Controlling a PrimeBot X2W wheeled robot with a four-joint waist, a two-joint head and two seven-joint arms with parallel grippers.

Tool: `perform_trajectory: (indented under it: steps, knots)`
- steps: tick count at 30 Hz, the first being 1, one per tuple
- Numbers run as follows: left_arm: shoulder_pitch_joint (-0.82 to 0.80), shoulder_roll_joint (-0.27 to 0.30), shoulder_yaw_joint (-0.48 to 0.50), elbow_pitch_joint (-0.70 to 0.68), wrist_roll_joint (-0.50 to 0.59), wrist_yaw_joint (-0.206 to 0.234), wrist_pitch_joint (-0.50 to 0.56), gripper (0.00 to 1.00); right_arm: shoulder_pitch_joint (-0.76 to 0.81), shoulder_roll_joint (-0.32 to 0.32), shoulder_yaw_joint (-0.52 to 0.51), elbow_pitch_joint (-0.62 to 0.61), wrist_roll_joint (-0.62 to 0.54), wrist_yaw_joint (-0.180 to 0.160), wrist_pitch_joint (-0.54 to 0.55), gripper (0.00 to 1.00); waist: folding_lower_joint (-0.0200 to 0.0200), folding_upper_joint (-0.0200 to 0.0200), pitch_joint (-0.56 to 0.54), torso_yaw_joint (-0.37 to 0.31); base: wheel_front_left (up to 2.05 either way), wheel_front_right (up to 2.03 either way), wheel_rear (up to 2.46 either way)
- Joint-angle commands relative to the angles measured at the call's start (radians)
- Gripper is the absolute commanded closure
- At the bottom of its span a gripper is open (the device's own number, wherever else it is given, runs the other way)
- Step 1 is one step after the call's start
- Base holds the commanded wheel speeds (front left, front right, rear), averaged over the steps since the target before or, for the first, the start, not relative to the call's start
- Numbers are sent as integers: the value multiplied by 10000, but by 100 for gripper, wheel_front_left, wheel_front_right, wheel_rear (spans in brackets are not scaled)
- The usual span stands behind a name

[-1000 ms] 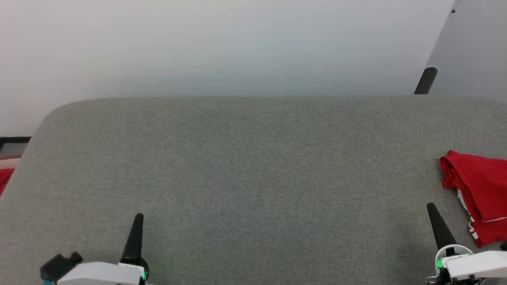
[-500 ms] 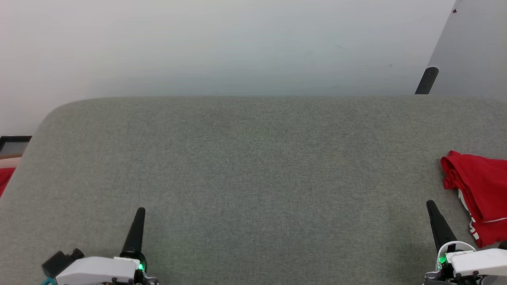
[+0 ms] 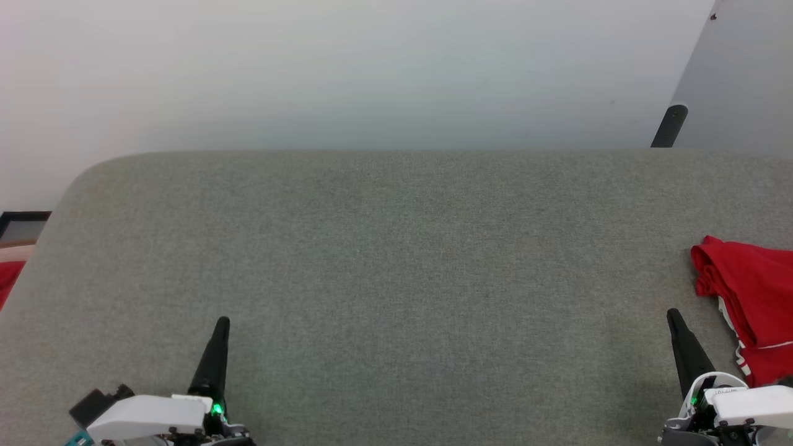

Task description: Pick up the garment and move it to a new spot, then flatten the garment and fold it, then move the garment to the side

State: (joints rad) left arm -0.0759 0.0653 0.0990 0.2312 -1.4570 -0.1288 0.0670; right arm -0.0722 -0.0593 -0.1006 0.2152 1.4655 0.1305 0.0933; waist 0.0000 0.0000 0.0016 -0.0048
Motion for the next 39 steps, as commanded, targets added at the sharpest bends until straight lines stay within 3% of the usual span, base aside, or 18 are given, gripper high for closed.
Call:
perform_trajectory:
  steps: [1,24,39]
  knots:
    - [-103,-14,29,-13,-181,-28,45,100,-191,3,-46,2,115,4,47,100,0,0,0,2,0,0,0]
    - [-391,-139,139,162,-1624,-35,477,100,-452,96,-135,324,1542,4,219,100,0,0,15,47,0,0,0]
    - [-386,-141,146,157,-1584,-35,471,100,-387,98,-137,314,1495,4,217,100,0,0,15,48,0,0,0]
